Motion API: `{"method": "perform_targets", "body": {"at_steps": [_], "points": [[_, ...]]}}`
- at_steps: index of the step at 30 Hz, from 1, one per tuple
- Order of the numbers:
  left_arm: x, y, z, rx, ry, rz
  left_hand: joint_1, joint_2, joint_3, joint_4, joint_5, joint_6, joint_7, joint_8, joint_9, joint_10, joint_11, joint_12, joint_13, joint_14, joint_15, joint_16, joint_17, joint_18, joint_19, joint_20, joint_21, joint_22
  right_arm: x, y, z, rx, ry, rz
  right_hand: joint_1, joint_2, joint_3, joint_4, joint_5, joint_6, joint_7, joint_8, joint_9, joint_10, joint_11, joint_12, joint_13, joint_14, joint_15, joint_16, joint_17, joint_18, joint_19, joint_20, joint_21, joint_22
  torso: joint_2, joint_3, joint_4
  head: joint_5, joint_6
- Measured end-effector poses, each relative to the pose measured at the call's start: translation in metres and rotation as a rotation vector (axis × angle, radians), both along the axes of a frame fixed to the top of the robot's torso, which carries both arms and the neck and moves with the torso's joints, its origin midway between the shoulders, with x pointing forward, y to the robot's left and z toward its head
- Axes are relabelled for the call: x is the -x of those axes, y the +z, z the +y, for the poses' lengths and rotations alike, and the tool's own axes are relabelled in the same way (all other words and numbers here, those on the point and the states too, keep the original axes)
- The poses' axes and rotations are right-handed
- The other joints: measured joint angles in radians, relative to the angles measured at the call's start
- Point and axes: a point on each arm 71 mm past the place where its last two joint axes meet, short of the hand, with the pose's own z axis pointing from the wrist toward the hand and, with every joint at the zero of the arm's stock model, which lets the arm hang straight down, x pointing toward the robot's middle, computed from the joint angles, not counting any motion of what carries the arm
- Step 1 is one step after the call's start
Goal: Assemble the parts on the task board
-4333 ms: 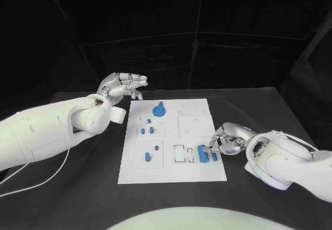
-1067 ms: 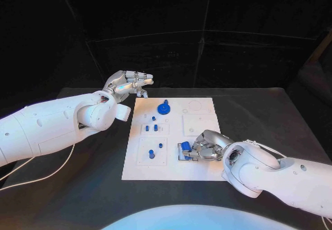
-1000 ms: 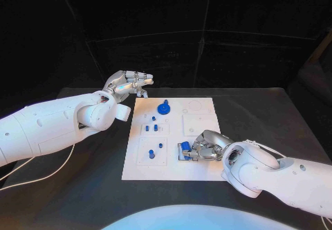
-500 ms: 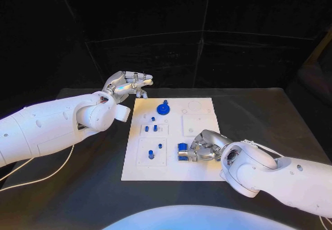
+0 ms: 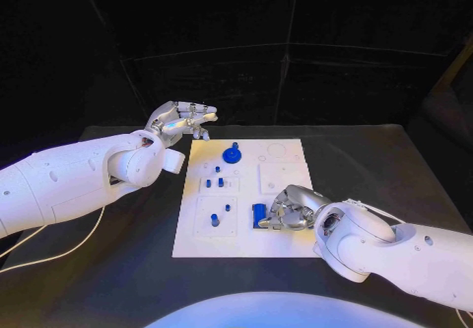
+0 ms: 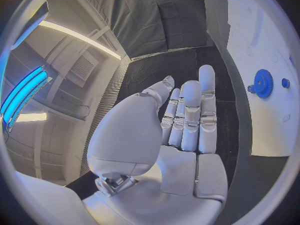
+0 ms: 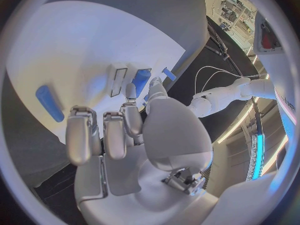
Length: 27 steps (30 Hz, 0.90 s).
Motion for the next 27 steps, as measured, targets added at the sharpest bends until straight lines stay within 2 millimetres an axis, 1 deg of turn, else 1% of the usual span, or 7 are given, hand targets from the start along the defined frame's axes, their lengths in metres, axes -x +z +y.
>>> {"method": "perform_targets", "body": {"at_steps": [5,8,16,21,24,25,27], "points": [[-0.0001,-0.0001,-0.0001,0.000,-0.001,0.001,0.000,0.000,0.000,0.000,0.000,0.000,0.000,0.000,0.000,0.000,0.000,0.000,0.000,0.000,0.000,0.000,0.000,0.000,0.000,0.000,0.000,0.000,-0.0016,-0.0006,-0.0006,0.011,0.000,-0.010,0.024,0.017,0.008,-0.016,0.000,0.005,-0.005,0.006,0.005,0.002,-0.002,0.003,0.004,0.000,0.000,0.000,0.000,0.000,0.000,0.000,0.000,0.000,0.000,-0.0004,0.0012,-0.002,0.002],[-0.0002,-0.0001,-0.0001,0.000,-0.001,0.001,0.000,0.000,0.000,0.000,0.000,0.000,0.000,0.000,0.000,0.000,0.000,0.000,0.000,0.000,0.000,0.000,0.000,0.000,0.000,0.000,0.000,0.000,-0.0023,-0.0008,-0.0005,0.016,0.001,-0.016,0.031,0.025,0.008,-0.025,0.000,0.005,-0.005,0.006,0.007,0.002,-0.002,0.005,0.004,0.000,0.000,0.000,0.000,0.000,0.000,0.000,0.000,0.000,0.000,-0.0004,0.0020,-0.002,0.003],[-0.0002,-0.0002,0.0000,0.000,-0.001,0.001,0.000,0.000,0.000,0.000,0.004,0.000,0.000,0.000,0.000,0.000,0.000,0.000,0.000,0.000,0.000,0.000,0.000,0.000,0.000,0.000,0.000,0.000,-0.0035,-0.0004,0.0002,0.023,0.003,-0.032,0.048,0.032,0.012,-0.029,-0.001,0.005,-0.005,0.011,0.010,0.003,-0.002,0.009,0.007,0.000,0.001,0.000,0.000,0.000,0.000,0.000,0.000,0.000,0.001,-0.0005,0.0020,-0.002,0.003],[-0.0003,-0.0002,0.0001,0.000,-0.001,0.002,0.000,0.000,0.000,0.000,0.004,0.000,0.000,0.000,0.000,0.000,0.000,0.000,0.000,0.000,0.000,0.000,0.000,0.000,0.000,0.000,0.000,0.000,-0.0036,-0.0001,-0.0001,0.025,0.003,-0.037,0.049,0.032,0.007,-0.034,-0.001,0.005,-0.005,0.011,0.012,0.003,-0.002,0.011,0.007,0.000,0.001,0.000,0.000,0.000,0.000,0.000,0.000,0.000,0.001,-0.0002,0.0012,-0.002,0.002],[-0.0003,-0.0002,0.0001,0.000,-0.001,0.002,0.000,0.000,0.000,0.000,0.004,0.000,0.000,0.000,0.000,0.000,0.000,0.000,0.000,0.000,0.000,0.000,0.000,0.000,0.000,0.000,0.000,0.000,-0.0037,0.0002,-0.0032,0.026,0.000,-0.041,0.048,0.031,-0.016,-0.036,0.000,0.005,-0.005,0.011,0.014,0.006,0.001,0.012,0.007,-0.001,0.001,0.000,0.001,0.000,0.000,0.000,0.000,0.000,0.001,0.0000,0.0009,-0.002,0.001],[-0.0003,-0.0003,0.0002,0.000,-0.001,0.002,0.000,0.000,-0.002,-0.002,0.003,0.000,0.000,0.000,0.000,0.000,0.000,0.000,0.000,0.000,0.000,0.000,-0.001,0.000,0.000,0.000,0.000,0.000,-0.0037,0.0004,-0.0055,0.026,-0.002,-0.043,0.042,0.026,-0.026,-0.034,0.000,0.005,-0.005,0.011,0.015,0.006,0.001,0.012,0.007,-0.002,0.002,0.000,0.001,0.000,0.000,0.000,0.000,0.000,0.001,0.0000,0.0008,-0.002,0.001],[-0.0003,-0.0003,0.0003,-0.001,-0.001,0.002,0.000,0.000,-0.003,-0.003,0.003,0.000,0.000,0.000,0.000,0.000,0.000,0.000,0.000,0.000,0.000,0.000,-0.002,0.000,0.000,0.000,0.000,-0.001,-0.0033,0.0010,-0.0092,0.023,-0.004,-0.046,0.029,0.012,-0.040,-0.032,0.000,-0.006,0.001,0.011,0.015,0.006,0.001,0.003,0.006,-0.002,0.002,0.000,0.001,0.000,0.000,0.000,0.000,0.000,0.001,0.0002,0.0007,-0.002,0.001]]}}
